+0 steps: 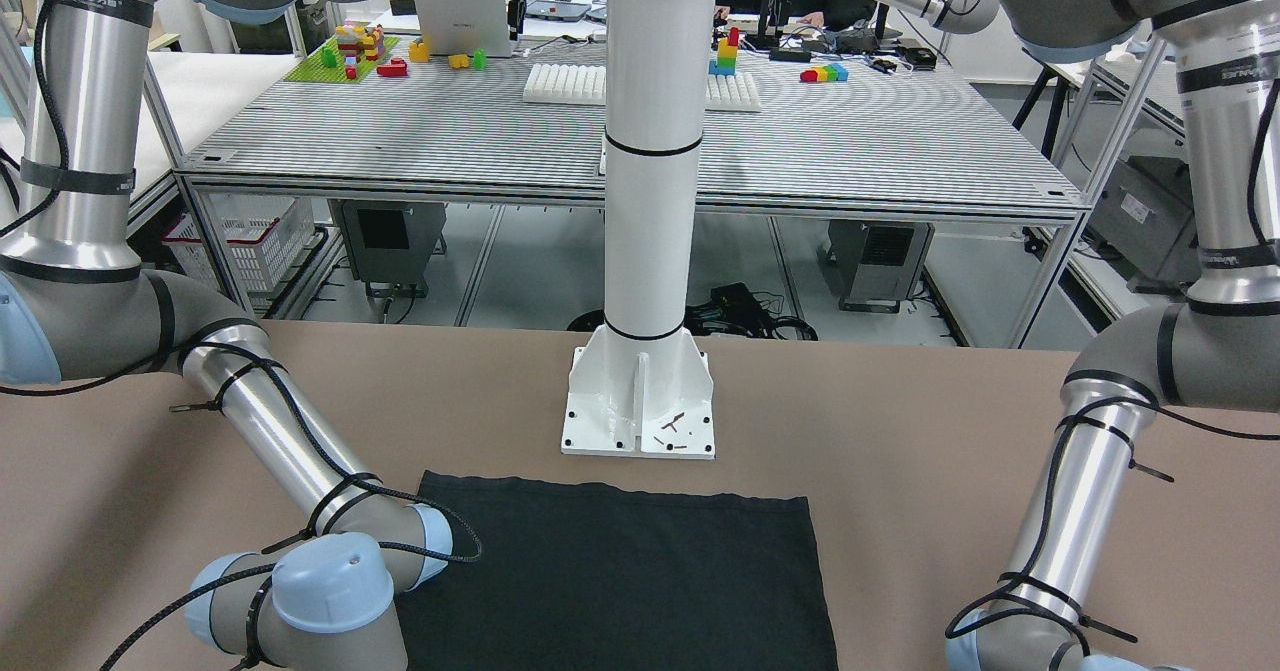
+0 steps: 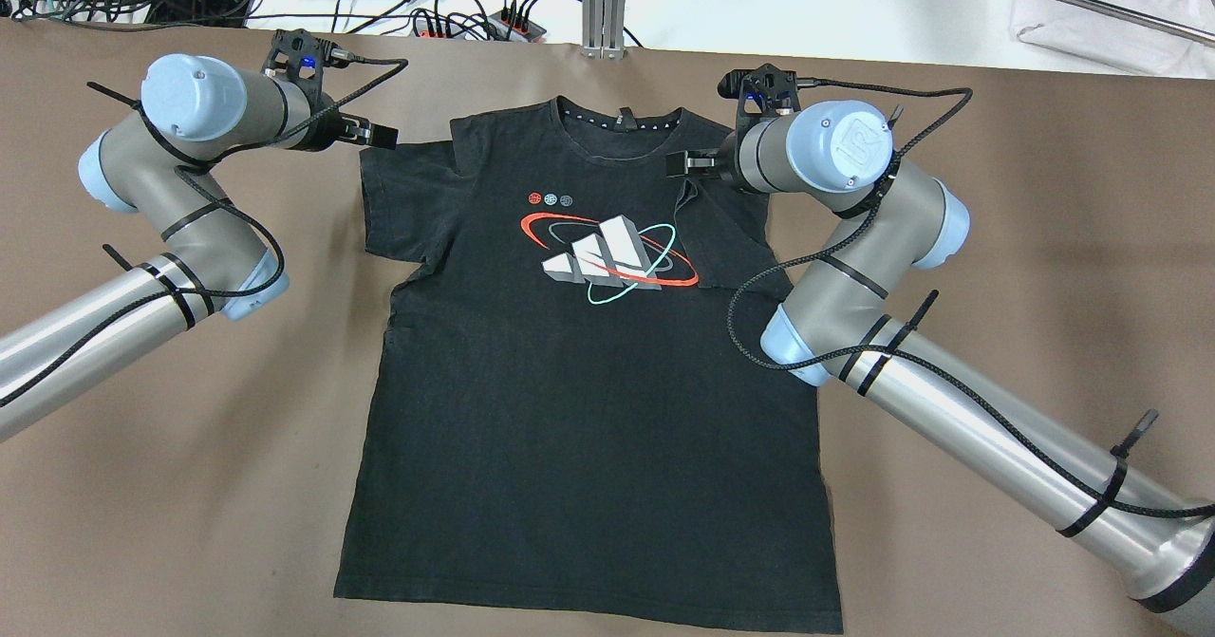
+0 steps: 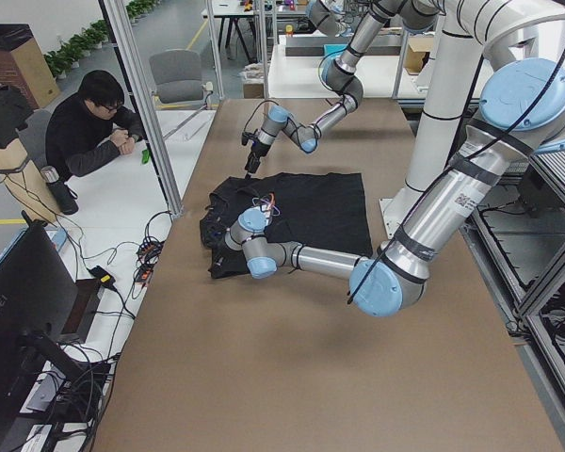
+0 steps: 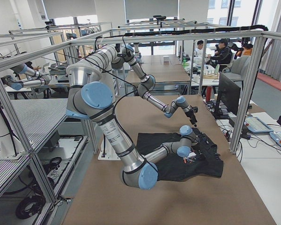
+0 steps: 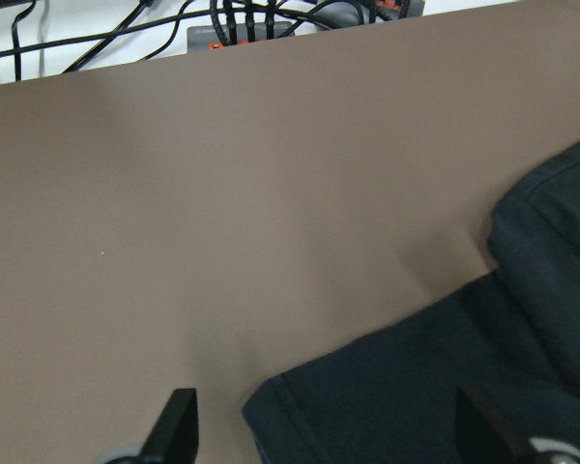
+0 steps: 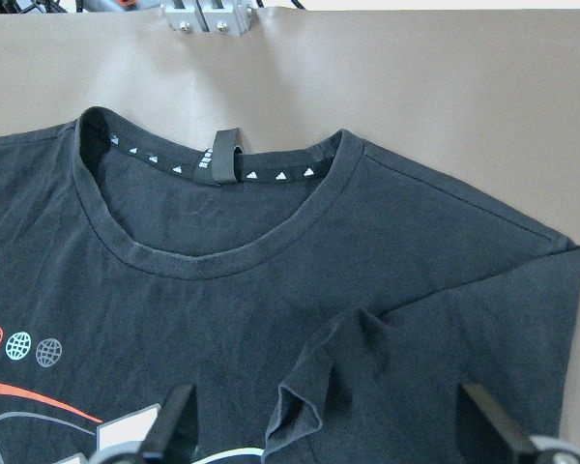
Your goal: Fold clothes
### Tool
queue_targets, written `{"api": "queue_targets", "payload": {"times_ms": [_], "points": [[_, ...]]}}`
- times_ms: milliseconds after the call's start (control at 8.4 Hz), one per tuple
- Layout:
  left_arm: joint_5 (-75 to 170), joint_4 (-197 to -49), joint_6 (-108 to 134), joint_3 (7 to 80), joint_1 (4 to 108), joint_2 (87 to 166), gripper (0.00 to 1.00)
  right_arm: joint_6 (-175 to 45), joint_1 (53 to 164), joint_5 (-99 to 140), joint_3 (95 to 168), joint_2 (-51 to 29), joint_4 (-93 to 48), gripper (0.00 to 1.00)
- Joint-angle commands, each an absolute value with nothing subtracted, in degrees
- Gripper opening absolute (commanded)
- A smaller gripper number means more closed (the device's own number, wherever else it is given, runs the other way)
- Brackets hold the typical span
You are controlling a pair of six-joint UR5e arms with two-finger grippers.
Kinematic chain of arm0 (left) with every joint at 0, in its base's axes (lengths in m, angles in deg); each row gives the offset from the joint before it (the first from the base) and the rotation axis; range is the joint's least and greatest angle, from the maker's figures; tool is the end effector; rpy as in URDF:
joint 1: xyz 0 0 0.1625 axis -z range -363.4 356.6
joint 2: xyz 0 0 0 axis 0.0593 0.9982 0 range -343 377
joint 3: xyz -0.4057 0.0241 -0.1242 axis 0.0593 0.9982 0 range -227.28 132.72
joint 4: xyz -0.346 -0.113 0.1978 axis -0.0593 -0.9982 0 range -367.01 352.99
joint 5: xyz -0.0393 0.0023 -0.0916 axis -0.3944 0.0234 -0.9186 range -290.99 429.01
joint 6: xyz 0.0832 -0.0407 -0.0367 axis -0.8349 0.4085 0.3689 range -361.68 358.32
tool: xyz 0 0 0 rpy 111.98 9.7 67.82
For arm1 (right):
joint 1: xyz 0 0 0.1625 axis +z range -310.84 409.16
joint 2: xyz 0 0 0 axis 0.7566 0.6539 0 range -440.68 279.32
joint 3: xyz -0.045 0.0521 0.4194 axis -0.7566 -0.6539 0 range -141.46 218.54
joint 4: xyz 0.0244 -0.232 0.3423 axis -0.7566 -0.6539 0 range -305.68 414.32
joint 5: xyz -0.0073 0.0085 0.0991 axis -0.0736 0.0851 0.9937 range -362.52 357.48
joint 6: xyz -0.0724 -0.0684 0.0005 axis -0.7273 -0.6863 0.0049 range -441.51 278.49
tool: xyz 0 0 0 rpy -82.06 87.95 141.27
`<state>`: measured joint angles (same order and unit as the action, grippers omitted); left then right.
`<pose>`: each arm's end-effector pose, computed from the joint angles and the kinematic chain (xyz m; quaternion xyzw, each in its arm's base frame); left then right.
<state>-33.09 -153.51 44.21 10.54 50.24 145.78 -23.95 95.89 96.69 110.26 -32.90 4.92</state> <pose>0.3765 -0.7011 0.4039 0.3329 0.4099 -0.0155 0.8491 -0.4464 -0.6451 0.2703 0.2868 -0.4534 0.0623 0.8416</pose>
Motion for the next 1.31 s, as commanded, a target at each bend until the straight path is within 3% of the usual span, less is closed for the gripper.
{"api": "queue_targets", "payload": {"times_ms": [0,476,952,1190], "points": [[-31.9,-157.0,43.9,6.2,49.6,146.0,0.94,-23.5,95.9,96.7,110.3,-32.9,4.9,0.94],[-30.4,-156.9,43.9,4.8,48.4,147.0,0.94,-23.6,95.8,96.6,110.4,-32.6,4.9,0.94],[-30.2,-156.9,43.9,3.8,47.2,147.3,0.83,-23.6,95.8,96.5,110.4,-32.5,4.9,0.94],[-29.8,-156.9,44.0,3.3,47.1,147.3,0.63,-23.6,95.8,96.5,110.4,-32.5,4.9,0.94]]}}
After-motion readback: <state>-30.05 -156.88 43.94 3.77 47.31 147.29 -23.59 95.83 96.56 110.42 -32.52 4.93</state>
